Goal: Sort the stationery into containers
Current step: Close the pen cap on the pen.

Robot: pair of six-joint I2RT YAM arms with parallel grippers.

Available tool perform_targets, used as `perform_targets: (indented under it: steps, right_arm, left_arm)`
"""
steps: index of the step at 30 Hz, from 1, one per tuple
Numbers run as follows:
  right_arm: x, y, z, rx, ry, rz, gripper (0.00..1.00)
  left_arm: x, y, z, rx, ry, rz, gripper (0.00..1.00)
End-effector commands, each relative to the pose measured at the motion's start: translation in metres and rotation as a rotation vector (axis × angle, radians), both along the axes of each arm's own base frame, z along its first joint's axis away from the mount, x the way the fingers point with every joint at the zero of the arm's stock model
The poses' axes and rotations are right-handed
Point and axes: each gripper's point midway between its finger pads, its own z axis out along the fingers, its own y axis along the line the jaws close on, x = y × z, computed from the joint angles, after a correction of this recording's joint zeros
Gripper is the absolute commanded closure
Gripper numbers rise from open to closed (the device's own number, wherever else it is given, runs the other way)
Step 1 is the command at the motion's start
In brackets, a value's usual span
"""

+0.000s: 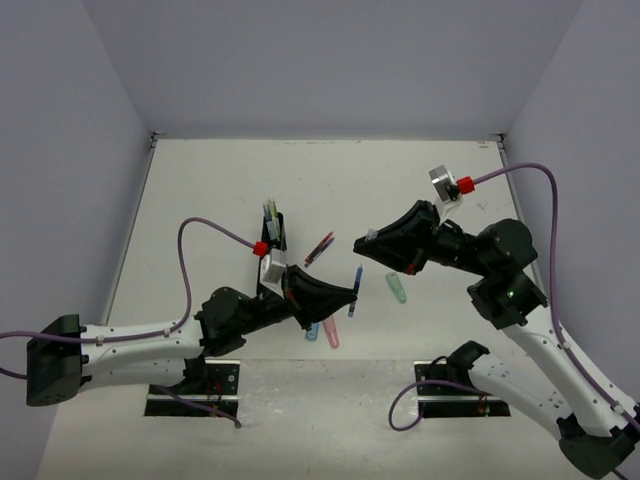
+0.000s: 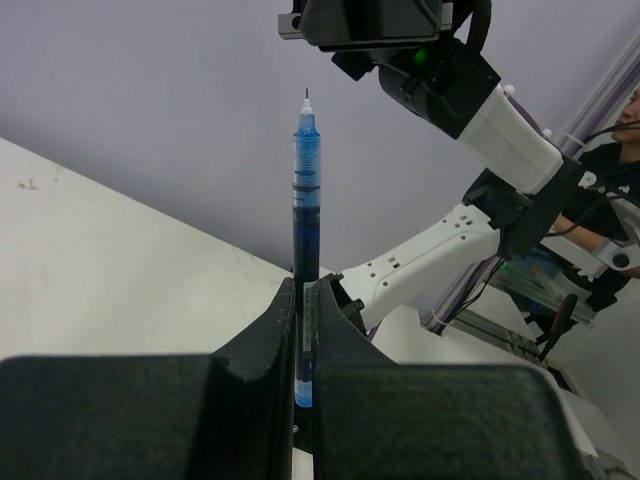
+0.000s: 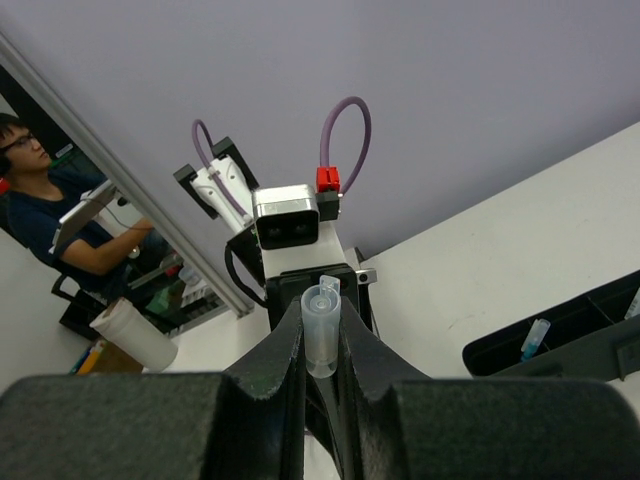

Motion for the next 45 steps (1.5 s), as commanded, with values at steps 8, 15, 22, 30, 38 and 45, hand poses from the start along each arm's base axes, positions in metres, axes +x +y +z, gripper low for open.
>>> perform_targets:
  steps: [8,15,22,30,38,45]
  right_arm:
    - [0.000,0.005,-0.019,-0.042,-0.017,0.012,1.00]
    - [-0.003,0.005,-0.029,-0.058,-0.018,0.021,1.00]
    - [-0.002,0.005,-0.029,-0.061,-0.020,0.011,1.00]
    - [-0.003,0.000,-0.015,-0.050,-0.041,-0.020,1.00]
    - [-0.003,-0.001,-0.014,-0.046,-0.044,-0.026,1.00]
    - [-0.005,0.000,-0.014,-0.053,-0.045,-0.011,1.00]
  left_arm:
    - [-0.006,0.001,0.040,-0.086,-0.080,-0.020,1.00]
    - [0.002,0.004,0.040,-0.084,-0.061,0.024,1.00]
    - [0.003,0.002,0.039,-0.073,-0.058,0.030,1.00]
    - [0.003,-0.001,0.029,-0.048,-0.047,0.022,1.00]
    - [0.004,-0.003,0.026,-0.030,-0.046,0.022,1.00]
    - [0.005,-0.002,0.026,-0.030,-0.047,0.028,1.00]
